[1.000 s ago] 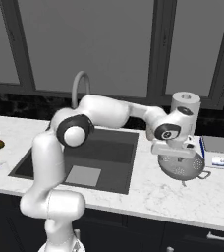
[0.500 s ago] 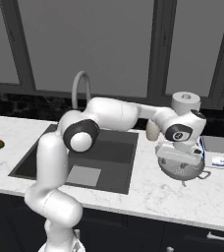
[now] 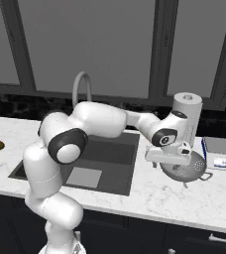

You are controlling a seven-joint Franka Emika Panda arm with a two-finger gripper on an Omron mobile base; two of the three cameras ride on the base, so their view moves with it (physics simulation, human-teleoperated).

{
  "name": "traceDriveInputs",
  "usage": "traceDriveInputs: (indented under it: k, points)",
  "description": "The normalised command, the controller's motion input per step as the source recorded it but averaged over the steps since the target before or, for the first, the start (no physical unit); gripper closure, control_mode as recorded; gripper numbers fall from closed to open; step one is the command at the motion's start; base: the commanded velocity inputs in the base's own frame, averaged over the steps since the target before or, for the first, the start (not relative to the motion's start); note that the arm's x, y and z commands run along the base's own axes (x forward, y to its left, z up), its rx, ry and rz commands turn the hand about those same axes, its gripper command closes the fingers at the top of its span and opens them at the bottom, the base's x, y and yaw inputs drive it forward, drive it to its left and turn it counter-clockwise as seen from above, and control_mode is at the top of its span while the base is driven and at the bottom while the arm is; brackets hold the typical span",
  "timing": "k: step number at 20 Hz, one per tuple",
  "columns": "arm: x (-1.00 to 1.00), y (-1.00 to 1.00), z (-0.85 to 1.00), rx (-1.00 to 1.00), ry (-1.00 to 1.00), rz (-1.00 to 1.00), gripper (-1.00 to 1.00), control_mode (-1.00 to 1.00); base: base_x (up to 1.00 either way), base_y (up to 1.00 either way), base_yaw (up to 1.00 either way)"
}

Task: Put the colander in the sink, put the peach, mango in the colander, and turn on the sink faucet and pour water over the colander.

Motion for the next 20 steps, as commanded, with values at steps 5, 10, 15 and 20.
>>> traceDriveInputs:
  k: [5, 10, 15, 20]
  points:
    - [0.04, -0.04, -0.16, -0.1, -0.11, 0.0, -1.0, -1.0, 0.0, 0.0, 0.0]
    - [0.26, -0.3, -0.01, 0.0, -0.01, 0.0, -1.0, -1.0, 0.0, 0.0, 0.0]
    - [0.34, -0.39, 0.0, 0.01, 0.0, 0.0, -1.0, -1.0, 0.0, 0.0, 0.0]
    - [0.03, -0.16, 0.0, 0.0, 0.0, 0.02, -1.0, -1.0, 0.0, 0.0, 0.0]
